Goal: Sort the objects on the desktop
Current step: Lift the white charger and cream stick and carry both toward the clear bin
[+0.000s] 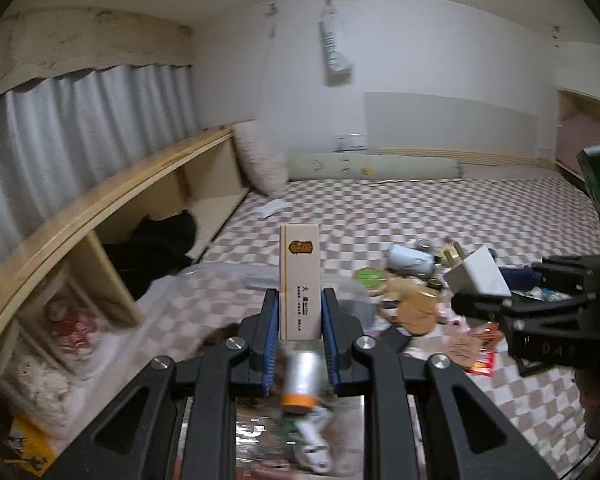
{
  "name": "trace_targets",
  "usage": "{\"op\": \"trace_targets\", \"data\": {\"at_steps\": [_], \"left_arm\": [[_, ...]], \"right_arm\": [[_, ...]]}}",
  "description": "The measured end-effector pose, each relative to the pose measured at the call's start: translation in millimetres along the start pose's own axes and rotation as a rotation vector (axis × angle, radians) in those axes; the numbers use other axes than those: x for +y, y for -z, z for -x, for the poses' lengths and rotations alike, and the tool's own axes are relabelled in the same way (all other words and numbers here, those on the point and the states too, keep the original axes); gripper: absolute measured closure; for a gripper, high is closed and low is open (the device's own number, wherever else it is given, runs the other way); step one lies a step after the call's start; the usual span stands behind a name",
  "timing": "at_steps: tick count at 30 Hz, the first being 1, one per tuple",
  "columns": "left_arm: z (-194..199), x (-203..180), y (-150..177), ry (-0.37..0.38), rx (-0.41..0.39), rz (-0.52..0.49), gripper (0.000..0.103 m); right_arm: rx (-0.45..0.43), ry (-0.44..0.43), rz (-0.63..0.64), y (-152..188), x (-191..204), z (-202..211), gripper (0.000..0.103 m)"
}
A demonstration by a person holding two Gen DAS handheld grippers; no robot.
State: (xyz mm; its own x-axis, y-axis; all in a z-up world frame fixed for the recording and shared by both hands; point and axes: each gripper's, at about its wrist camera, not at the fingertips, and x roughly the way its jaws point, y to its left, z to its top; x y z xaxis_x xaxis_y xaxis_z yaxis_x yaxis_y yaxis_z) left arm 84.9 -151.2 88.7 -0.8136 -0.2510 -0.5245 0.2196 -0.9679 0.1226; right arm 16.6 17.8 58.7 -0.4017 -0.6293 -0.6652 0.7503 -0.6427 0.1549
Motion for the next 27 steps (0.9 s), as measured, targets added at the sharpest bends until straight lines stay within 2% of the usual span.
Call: {"op": "trace_targets", "data": {"at_steps": [9,14,17,23,24,25,27], "left_arm": [[-51.9,77.5,-8.1,-0.094,0.113,0.1,0.083],[-101.9,88.2,-1.9,-0.105,0.238,0.091,0.083],[-129.8,83.6,2.6,-0.079,0.296,0.076,0.083],[-168.2,84.2,12.7,-0.071,0.358,0.07,0.083],[-173.5,85.1,14.0,-0.075,0.367,0.074,0.074],[-175.9,86.2,15.2,-0.086,0.369,0.076,0.047],[-180.0,88.3,17.7,-0.112,0.369,0.078,0.024]], "right_arm": [[0.089,-0.061,0.021,-23.6,43.0,-74.6,0.056],[0.147,-0.085,0.034,-34.9,65.0,-119.6,0.056],[0.168,-0.087,0.045,-36.4,67.1,-135.7,0.056],[0.201,-0.079,0.069,-37.4,63.5,-157.7,0.056],[0.207,-0.078,0.073,-38.3,63.7,-161.8,0.056],[0.213,-0.077,0.076,-38.8,63.9,-165.7,0.056],[0.226,-0.076,0.083,-40.4,65.2,-173.5,0.056]]}}
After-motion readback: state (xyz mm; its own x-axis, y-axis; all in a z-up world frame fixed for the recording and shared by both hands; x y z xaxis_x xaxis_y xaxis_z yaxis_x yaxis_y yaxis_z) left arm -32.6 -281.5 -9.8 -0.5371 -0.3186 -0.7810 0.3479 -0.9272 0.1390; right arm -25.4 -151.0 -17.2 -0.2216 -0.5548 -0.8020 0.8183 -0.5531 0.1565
